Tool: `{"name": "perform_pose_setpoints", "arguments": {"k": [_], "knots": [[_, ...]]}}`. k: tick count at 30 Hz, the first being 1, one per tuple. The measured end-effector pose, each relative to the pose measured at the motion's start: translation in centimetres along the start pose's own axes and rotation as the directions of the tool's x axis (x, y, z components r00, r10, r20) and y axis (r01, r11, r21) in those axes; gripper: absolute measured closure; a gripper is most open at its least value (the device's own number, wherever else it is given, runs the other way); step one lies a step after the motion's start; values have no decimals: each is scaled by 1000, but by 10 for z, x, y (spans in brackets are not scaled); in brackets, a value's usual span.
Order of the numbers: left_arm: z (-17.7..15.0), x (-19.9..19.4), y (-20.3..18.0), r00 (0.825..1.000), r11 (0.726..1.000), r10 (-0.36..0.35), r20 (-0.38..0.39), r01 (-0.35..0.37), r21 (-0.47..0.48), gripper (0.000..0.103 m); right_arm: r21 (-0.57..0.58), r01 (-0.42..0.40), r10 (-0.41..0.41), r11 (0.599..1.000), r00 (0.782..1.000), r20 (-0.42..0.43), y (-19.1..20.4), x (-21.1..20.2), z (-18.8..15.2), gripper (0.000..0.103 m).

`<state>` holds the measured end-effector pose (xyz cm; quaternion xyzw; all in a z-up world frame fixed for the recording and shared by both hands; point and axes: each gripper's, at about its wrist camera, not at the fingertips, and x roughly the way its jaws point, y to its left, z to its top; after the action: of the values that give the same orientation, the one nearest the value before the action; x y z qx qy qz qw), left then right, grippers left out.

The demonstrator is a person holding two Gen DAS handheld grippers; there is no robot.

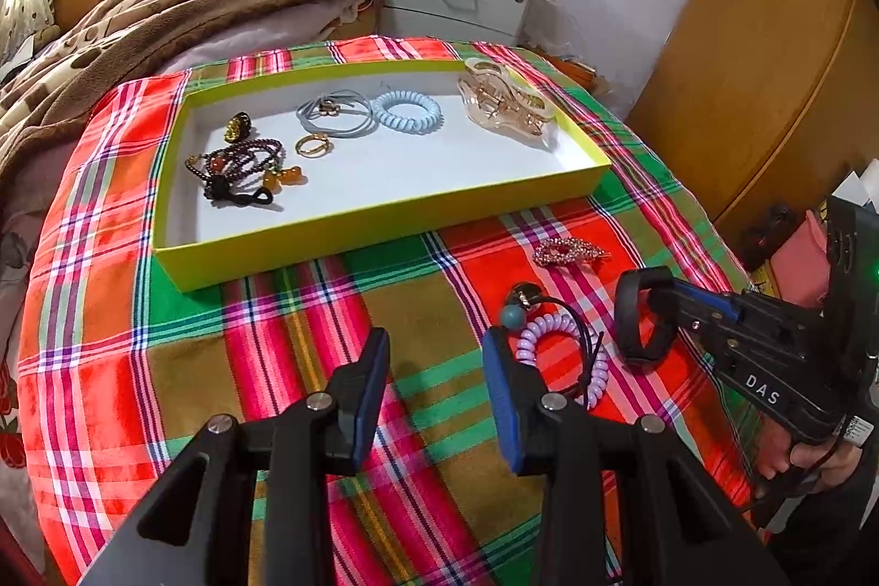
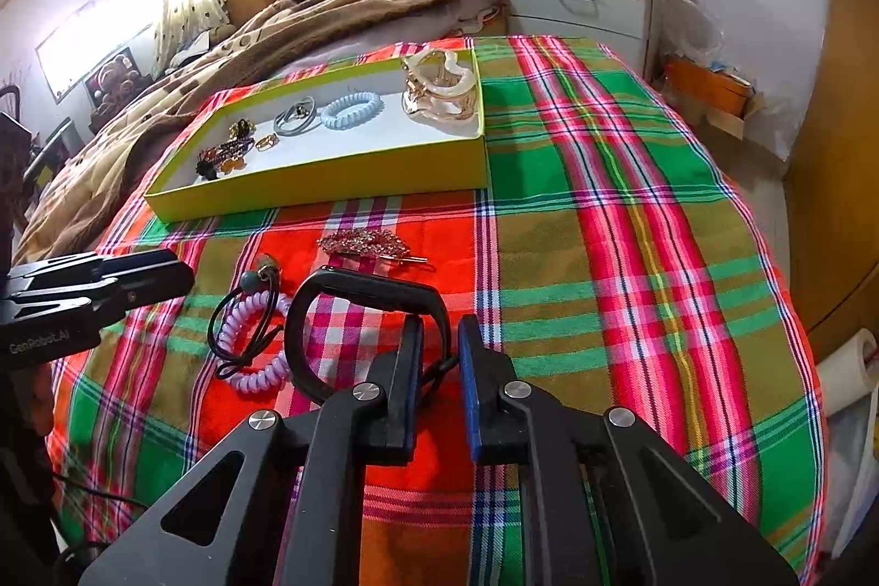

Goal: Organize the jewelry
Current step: 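Grasp the black band with the right tool while the left tool grasps the teal-bead black hair tie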

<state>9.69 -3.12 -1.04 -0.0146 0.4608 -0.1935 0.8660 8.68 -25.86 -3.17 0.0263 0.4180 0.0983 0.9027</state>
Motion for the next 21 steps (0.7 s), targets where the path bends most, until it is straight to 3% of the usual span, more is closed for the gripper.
{"name": "perform_pose_setpoints", "arguments": {"k": [13, 21], "knots": [[11, 18, -24, 998, 995, -39, -39, 43, 85, 66, 76, 2, -9, 997, 996, 85, -22, -30, -2, 90], [16, 32, -36, 998, 991, 10, -63, -2, 131, 66, 91, -10, 0, 996, 995, 104, -26, -35, -1, 90]]}}
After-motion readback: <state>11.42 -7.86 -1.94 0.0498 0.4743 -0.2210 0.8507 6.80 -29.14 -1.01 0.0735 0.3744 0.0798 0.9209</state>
